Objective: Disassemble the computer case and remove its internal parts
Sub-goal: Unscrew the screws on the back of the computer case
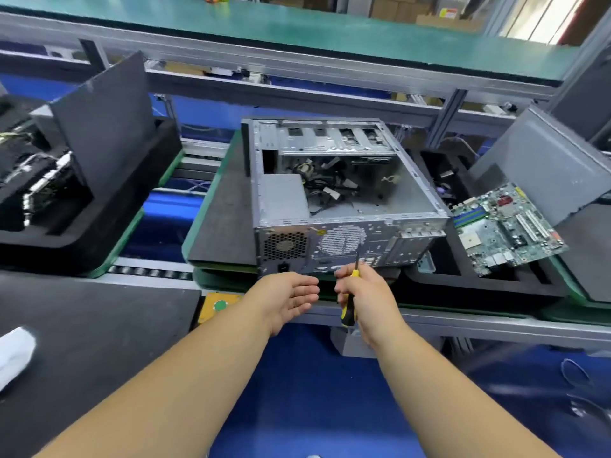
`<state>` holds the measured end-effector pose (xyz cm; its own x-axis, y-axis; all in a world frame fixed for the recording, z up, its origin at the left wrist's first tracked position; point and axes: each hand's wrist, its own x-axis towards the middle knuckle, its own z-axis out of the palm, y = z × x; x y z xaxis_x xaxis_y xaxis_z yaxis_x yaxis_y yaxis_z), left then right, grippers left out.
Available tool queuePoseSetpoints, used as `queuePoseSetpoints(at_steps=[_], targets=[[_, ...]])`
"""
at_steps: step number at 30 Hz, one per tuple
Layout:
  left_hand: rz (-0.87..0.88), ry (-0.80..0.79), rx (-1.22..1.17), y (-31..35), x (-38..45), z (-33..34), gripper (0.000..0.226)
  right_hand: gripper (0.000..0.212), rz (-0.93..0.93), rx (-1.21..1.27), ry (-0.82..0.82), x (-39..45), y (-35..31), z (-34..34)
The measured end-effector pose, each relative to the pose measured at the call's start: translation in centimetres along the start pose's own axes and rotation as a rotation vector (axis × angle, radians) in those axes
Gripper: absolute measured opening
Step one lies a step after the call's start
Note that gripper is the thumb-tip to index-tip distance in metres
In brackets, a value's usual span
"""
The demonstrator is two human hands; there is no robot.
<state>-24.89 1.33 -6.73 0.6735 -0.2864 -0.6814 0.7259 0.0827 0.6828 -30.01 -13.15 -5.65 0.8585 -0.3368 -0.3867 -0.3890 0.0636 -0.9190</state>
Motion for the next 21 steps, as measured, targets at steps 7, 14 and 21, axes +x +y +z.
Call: queuePoseSetpoints(at_steps=[7,14,21], targets=[[0.001,0.056,-0.078,-1.5,-1.2,-6.0,0.014,0.028,0.083,-0.095,-0.068,-1.4,1.8,7.7],[-0.025,0.12,-0.171,-2.4,0.0,-9.4,0.015,0.03,0.126,-0.164,-0.129,-1.6,5.1,10.8],[0.03,0.092,-0.236,-2.3,1.8,-10.2,0.03,0.022,0.126,-0.23,-0.204,-0.9,6.6,11.4]])
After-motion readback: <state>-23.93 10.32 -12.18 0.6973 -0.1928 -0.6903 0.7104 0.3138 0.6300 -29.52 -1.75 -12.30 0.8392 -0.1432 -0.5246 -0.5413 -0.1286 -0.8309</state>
